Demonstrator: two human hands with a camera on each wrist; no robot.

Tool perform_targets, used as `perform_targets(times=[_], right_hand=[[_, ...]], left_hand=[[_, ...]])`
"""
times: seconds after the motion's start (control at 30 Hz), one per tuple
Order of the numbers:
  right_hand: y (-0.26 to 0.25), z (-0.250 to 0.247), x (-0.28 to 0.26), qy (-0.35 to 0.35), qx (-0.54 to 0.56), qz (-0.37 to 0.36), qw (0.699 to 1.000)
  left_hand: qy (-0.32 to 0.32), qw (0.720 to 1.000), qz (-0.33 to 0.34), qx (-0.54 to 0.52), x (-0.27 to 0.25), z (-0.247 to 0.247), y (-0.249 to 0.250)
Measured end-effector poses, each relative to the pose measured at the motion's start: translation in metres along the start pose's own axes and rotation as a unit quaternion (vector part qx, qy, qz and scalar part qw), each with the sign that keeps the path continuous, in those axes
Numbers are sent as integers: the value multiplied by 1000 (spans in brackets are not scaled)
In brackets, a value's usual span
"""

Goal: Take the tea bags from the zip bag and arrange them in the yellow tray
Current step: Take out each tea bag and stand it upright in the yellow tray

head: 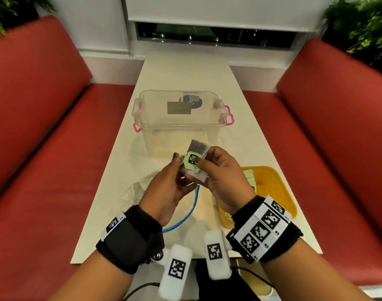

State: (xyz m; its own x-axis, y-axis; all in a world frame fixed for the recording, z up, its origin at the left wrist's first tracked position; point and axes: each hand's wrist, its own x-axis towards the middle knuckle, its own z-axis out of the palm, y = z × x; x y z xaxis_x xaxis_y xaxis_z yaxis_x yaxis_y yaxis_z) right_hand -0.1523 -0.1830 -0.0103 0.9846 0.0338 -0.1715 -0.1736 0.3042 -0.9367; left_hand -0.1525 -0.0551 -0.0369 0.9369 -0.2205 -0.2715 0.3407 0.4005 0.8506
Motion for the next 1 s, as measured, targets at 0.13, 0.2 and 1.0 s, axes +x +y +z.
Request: perform_targets(times=[0.13, 0.2, 1.0], right_hand=[[2, 0, 2, 11, -5, -2, 1000], [3, -2, 3, 25, -35, -12, 999], [-49, -45, 11, -77, -531, -90, 839]], left_hand=[[-17, 999, 8, -29, 6, 3, -3], [-2, 998, 28, -51, 10, 3, -4], [-43, 849, 210, 482, 17, -26, -4]])
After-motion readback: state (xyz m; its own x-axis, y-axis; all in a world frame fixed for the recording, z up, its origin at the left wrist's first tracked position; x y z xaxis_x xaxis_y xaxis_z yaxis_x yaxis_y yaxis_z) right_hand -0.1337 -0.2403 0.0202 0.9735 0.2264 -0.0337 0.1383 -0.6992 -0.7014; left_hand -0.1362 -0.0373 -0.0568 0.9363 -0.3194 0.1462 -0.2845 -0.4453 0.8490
